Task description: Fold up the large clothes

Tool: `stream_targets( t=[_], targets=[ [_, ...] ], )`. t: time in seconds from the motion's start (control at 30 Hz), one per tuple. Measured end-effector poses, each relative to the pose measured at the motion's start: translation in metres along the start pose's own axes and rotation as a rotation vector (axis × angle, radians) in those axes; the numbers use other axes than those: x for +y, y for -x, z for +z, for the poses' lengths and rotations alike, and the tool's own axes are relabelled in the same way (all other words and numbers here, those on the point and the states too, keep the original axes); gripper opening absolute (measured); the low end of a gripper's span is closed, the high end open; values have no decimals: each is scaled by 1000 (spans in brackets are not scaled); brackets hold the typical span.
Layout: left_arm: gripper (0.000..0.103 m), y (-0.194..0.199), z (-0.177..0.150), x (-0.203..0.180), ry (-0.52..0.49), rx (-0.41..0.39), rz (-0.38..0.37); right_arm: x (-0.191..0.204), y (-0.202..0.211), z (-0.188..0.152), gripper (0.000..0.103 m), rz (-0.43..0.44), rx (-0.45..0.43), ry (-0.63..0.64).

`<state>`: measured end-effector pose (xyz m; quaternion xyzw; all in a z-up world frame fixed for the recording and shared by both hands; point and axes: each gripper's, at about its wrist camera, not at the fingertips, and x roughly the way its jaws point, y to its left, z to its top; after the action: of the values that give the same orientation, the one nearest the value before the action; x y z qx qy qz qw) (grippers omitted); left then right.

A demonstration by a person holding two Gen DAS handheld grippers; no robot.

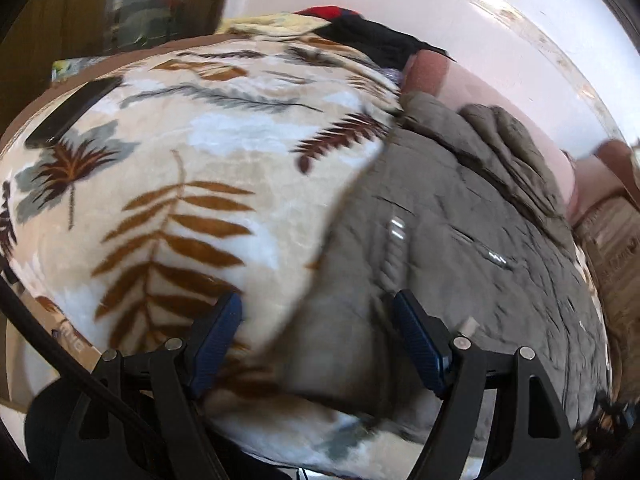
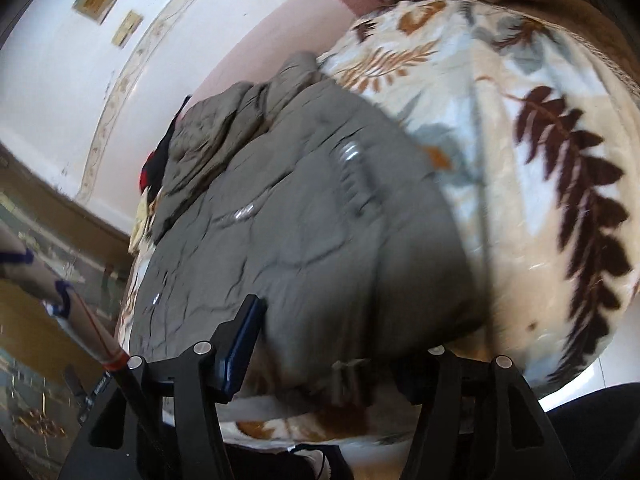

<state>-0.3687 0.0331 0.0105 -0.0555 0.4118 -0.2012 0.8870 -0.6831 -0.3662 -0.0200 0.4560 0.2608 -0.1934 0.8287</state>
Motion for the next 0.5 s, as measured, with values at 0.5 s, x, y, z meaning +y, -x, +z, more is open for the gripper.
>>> stream_targets(
  t=[0.5],
  targets=[
    [74,-7,-24,-85,-422,-159,191,33,-27,-2,38,-103,-4,170]
  ],
)
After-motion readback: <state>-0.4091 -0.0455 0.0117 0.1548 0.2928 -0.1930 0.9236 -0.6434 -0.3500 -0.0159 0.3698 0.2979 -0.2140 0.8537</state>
